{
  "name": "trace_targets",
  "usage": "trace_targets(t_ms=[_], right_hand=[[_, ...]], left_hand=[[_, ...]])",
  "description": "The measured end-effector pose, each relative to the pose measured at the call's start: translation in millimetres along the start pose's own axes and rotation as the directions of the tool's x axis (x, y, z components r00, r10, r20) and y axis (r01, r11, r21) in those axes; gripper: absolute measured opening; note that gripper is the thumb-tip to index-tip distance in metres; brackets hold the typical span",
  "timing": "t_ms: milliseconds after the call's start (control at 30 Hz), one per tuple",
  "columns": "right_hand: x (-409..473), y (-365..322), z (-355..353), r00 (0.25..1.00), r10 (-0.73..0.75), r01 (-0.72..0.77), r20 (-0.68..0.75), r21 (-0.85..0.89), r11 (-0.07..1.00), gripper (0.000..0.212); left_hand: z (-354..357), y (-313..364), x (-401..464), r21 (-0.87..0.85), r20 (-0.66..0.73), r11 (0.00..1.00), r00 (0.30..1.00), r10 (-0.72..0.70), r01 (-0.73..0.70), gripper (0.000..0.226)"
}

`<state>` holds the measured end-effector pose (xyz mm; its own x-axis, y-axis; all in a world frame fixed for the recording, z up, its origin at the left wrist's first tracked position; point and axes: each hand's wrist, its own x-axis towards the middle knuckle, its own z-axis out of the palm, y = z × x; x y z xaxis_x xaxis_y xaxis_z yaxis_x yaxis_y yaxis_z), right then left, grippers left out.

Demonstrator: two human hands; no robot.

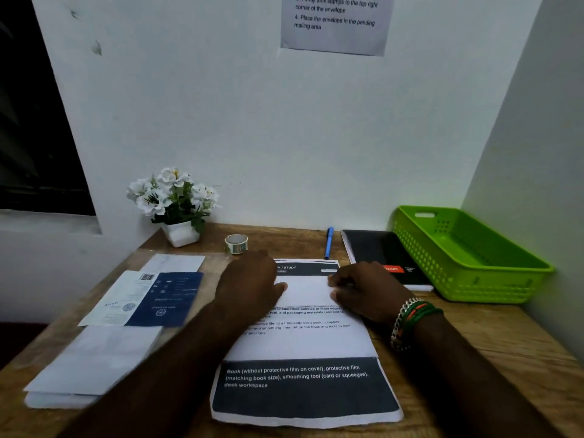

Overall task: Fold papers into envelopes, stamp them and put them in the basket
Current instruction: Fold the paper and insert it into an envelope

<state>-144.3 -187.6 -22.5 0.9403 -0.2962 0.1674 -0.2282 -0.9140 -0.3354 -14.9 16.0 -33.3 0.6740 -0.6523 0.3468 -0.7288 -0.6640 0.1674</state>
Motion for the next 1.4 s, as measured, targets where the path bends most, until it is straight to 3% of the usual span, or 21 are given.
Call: trace_targets(t_ms=[133, 200, 367, 567, 733, 900, 1033, 1233, 1400], right_hand=[[0.9, -0.8, 0.6, 1.000, 0.012, -0.012, 0.014, -0.028, 1.000, 0.031], [1.6, -0.5, 1.0, 1.000, 0.017, -0.016, 0.018, -0.031, 0.999, 0.031], [1.3, 1.4, 0.4, 1.000, 0.020, -0.019, 0.023, -0.029, 0.999, 0.031], [1.7, 1.7, 2.3, 1.000, 0.017, -0.017, 0.011, -0.021, 1.000, 0.030], [1.8, 2.0, 1.7, 1.000, 0.009, -0.008, 0.018, -0.015, 1.000, 0.031], [3.2, 5.3, 8.7, 0.999, -0.019, 0.019, -0.050, -0.007, 1.000, 0.025], [6.7, 0.8, 16.0, 0.984, -0.056, 0.056, -0.169, -0.002, 0.998, 0.035], [12.8, -4.7, 14.6, 0.957, -0.022, 0.103, -0.288, 0.271, 0.957, 0.007], [12.8, -8.4, 15.3, 0.949, -0.052, 0.187, -0.311, 0.422, 0.887, 0.011]], left_hand=[[12.7, 23.4, -4.0, -0.119, 0.077, 0.979, 0.981, 0.176, -0.166, 0.047], [15.9, 23.5, -3.2, -0.136, 0.078, 0.977, 0.981, 0.177, -0.166, 0.048], [4.9, -6.4, 0.6, -0.165, 0.066, 0.984, 0.996, -0.054, 0.064, 0.029], [-8.2, -18.2, 0.3, 0.026, -0.009, 0.974, 0.975, -0.223, 0.223, 0.030], [4.4, -12.3, -4.2, -0.097, 0.068, 0.994, 0.997, -0.045, 0.052, 0.045], [8.2, -11.2, -0.5, -0.082, 0.131, 0.996, 0.991, -0.016, 0.027, 0.043], [6.3, -9.7, -1.1, -0.155, 0.109, 0.987, 0.994, -0.017, 0.034, 0.039], [-2.0, -0.3, -4.5, -0.222, -0.021, 0.975, 1.000, -0.002, -0.003, 0.021], [0.2, 9.7, 0.6, -0.266, -0.118, 0.963, 0.993, 0.013, -0.044, 0.012]])
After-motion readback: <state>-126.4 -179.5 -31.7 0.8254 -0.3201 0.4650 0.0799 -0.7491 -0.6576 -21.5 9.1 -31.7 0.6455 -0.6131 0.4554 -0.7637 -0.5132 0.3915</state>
